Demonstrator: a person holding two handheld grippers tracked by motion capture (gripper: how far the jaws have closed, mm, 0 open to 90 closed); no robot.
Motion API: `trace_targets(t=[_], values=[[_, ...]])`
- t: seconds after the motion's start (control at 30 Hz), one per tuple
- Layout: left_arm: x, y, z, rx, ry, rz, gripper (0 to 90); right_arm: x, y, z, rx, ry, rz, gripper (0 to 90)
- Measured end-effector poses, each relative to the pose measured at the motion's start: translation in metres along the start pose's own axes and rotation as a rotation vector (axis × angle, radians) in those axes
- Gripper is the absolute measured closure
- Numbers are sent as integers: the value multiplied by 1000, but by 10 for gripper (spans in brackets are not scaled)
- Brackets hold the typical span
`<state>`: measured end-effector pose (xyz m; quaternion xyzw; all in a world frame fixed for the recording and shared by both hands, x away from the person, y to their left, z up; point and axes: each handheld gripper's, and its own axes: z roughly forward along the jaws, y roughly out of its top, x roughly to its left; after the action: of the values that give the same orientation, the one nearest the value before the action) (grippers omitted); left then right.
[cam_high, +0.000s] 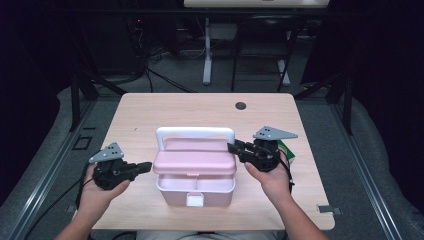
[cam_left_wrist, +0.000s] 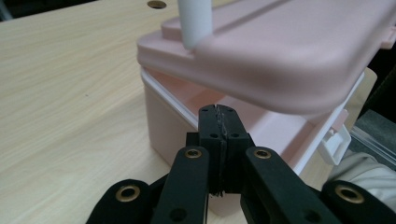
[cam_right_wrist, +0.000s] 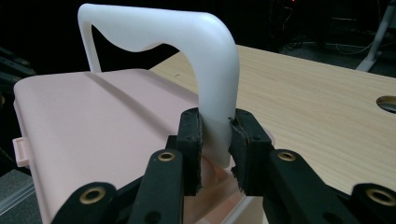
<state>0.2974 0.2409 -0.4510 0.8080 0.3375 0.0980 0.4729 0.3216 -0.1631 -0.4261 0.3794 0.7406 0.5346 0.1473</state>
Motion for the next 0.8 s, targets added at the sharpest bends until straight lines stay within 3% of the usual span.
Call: trace_targets(t=[0.4, 0.8], values=[[-16, 4, 25, 10, -76, 20, 900, 0, 0, 0, -1, 0, 2, 740], [-19, 7, 26, 2, -87, 22, 900, -1, -4, -1, -11, -7, 6, 720]])
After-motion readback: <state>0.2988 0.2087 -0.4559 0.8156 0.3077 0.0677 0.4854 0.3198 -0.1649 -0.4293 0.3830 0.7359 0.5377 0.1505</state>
